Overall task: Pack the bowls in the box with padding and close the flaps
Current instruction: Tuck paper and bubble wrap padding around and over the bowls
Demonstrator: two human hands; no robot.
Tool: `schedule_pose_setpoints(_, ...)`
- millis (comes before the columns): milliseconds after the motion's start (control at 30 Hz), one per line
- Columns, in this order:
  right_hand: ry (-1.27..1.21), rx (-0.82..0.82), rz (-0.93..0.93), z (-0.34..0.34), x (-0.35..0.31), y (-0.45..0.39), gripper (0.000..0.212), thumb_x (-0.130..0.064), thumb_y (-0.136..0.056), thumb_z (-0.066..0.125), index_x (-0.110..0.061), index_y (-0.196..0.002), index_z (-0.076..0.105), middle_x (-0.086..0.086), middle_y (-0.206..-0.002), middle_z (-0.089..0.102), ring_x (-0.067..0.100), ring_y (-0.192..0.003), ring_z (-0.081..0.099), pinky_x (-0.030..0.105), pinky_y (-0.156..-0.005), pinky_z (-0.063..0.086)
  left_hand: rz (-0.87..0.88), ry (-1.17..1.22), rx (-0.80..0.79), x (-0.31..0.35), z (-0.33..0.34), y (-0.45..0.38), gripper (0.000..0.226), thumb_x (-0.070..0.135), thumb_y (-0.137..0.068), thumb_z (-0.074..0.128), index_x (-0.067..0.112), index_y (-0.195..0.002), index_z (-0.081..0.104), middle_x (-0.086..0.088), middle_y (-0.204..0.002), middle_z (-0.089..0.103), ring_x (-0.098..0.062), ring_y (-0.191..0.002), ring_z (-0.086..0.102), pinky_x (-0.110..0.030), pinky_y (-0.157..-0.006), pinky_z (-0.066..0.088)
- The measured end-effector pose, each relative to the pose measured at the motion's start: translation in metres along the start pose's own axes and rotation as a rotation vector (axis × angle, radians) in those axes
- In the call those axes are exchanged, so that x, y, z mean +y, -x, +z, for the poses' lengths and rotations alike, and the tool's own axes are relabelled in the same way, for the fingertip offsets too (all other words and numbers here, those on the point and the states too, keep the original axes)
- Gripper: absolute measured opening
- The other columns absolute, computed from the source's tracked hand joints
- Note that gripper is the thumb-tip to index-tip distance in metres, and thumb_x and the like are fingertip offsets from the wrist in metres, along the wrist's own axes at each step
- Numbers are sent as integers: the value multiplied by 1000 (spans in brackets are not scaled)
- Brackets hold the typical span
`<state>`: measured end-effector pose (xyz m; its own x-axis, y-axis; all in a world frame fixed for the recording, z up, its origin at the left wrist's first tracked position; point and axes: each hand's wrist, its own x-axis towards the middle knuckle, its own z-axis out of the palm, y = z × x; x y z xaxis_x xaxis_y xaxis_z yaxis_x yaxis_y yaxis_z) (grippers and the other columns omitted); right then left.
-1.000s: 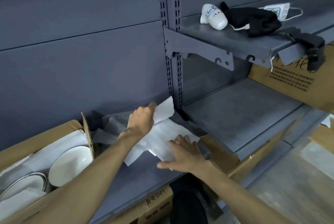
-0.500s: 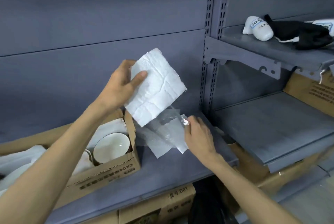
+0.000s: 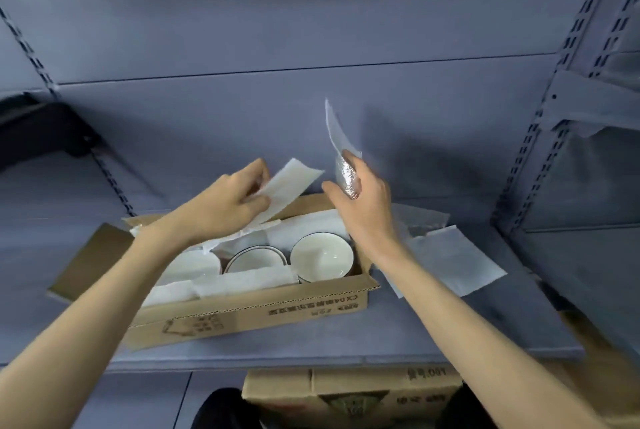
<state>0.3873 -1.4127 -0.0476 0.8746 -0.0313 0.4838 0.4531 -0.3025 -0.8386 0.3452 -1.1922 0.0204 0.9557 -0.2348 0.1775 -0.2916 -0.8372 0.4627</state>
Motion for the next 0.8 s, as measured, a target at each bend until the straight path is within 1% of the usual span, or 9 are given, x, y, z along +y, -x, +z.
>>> schedule_pose_setpoints(33, -35, 24, -15, 5, -4, -1, 9, -26, -86, 70, -34, -87, 65, -17, -78, 59, 8, -73, 53, 30, -69, 43, -26, -19, -57, -5, 2, 1, 18, 13, -95, 55, 20, -89, 40, -15, -81, 57, -26, -69, 47, -47, -70, 45)
schedule_pose_setpoints(100, -66, 75, -54, 10, -9, -7, 40, -16, -86, 64, -35, -59, 41, -12, -60, 36, 10, -61, 36, 29, -61, 32, -58, -43, -193, -9, 8, 1, 15, 14, -96, 52, 19, -89, 39, -20, -87, 55, -23, -71, 45, -45, -72, 44)
schedule_pose_setpoints(167, -138, 97, -61, 7, -16, -13, 38, -12, -89, 63, -30, -59, 47, -12, -67, 36, 10, -67, 39, 21, -63, 34, -90, -26, -325, -16, 15, -1, 7, 19, -98, 50, 20, -100, 44, -16, -102, 58, -28, -91, 54, -45, -88, 46)
schedule_pose_setpoints(267, -205, 89, -66, 0, -22, -28, 21, -13, -93, 63, -4, -75, 55, -2, -82, 46, 10, -70, 45, 16, -65, 38, -71, 70, -529, -18, 21, -3, 47, 29, -94, 48, 27, -141, 41, 10, -129, 51, -10, -120, 47, -41, -111, 40)
schedule_pose_setpoints(333, -224, 34, -81, -2, -23, -34, 26, -16, -96, 62, 1, -80, 52, -1, -75, 45, 8, -68, 41, 21, -62, 37, -121, 45, -580, -20, 29, -9, 48, 38, -86, 47, 17, -130, 46, 11, -114, 44, -10, -105, 43, -51, -109, 41)
schedule_pose_setpoints(433, -238, -85, -93, 4, -22, -35, 29, -18, -100, 60, 4, -84, 48, 1, -72, 39, 11, -67, 35, 28, -61, 34, -158, -45, -624, -21, 41, -16, 18, 34, -89, 49, 19, -99, 47, -1, -97, 49, -23, -96, 50, -46, -94, 47)
schedule_pose_setpoints(533, -221, -178, -96, 16, -14, -33, 31, -21, -101, 59, 4, -86, 47, 3, -73, 37, 15, -68, 34, 31, -61, 32, -167, -17, -761, -13, 55, -19, 30, 35, -90, 47, 21, -117, 49, -2, -127, 56, -21, -123, 52, -46, -107, 41)
schedule_pose_setpoints(667, -178, -204, -56, 21, -6, -33, 30, -29, -101, 58, -6, -86, 49, -1, -71, 36, 14, -66, 34, 32, -61, 33, -176, -10, -811, -7, 70, -26, 42, 39, -88, 48, 21, -126, 47, 2, -135, 55, -21, -130, 48, -47, -110, 38)
schedule_pose_setpoints(800, -196, -202, -61, 21, -7, -34, 25, -23, -103, 57, -21, -79, 50, -6, -69, 35, 10, -63, 32, 28, -58, 32, -199, -25, -907, 1, 80, -35, 79, 65, -81, 56, 35, -149, 30, 12, -160, 30, -14, -147, 29, -32, -112, 29)
